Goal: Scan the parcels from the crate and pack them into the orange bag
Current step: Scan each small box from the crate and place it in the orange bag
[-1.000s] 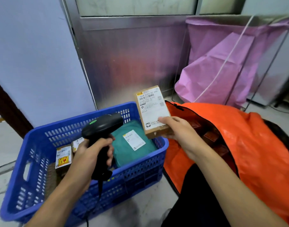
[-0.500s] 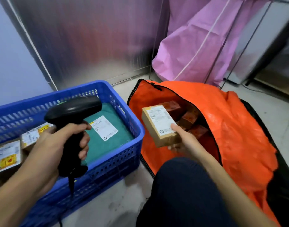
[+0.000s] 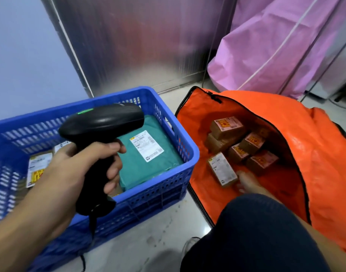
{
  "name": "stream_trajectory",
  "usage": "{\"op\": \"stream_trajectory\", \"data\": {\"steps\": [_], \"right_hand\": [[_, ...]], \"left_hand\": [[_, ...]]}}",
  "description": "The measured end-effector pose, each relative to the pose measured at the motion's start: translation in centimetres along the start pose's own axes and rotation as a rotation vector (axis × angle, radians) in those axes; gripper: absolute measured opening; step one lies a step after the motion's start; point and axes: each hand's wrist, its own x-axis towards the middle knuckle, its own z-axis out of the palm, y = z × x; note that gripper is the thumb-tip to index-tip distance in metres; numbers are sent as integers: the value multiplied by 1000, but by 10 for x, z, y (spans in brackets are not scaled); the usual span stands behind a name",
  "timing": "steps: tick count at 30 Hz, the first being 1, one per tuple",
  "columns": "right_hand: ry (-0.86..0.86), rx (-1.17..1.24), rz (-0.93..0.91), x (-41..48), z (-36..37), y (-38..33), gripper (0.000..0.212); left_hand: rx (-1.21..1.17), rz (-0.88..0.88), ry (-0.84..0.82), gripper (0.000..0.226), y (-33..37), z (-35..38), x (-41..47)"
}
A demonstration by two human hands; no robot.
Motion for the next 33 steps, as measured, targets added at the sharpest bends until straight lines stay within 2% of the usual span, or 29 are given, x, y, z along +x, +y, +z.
{"op": "stream_trajectory", "data": {"steps": [1,3,6,8,13,18,22,27,33], "right_hand": [[-36,29,21,-32,-2,-23,21],[-16,-62,-58,-47,5,-49,13],[-33,-139,-203,-62,9,-91,16],[-28,-277,-327,-63,9,-119,21],[4,-500,-648,-100,23,-198,26],[5,-732,-925,-145,60,-258,27],[23,-834,-1060,-175,113,-285,28],[-76,-971,-1204,-208,195,-276,25],[-159,-1421,-1466,-224,270,-250,32]], "left_hand": [[20,16,12,72,2,0,-2],[47,39,64,67,5,-4,-6],[65,53,136,39,12,-9,-13],[119,47,184,23,21,-16,-18],[171,-78,274,13,56,-42,-32],[213,-52,307,31,78,-83,-49],[202,-10,359,23,87,-112,-55],[235,-58,370,28,89,-140,-52],[254,-78,411,24,88,-167,-39]]}}
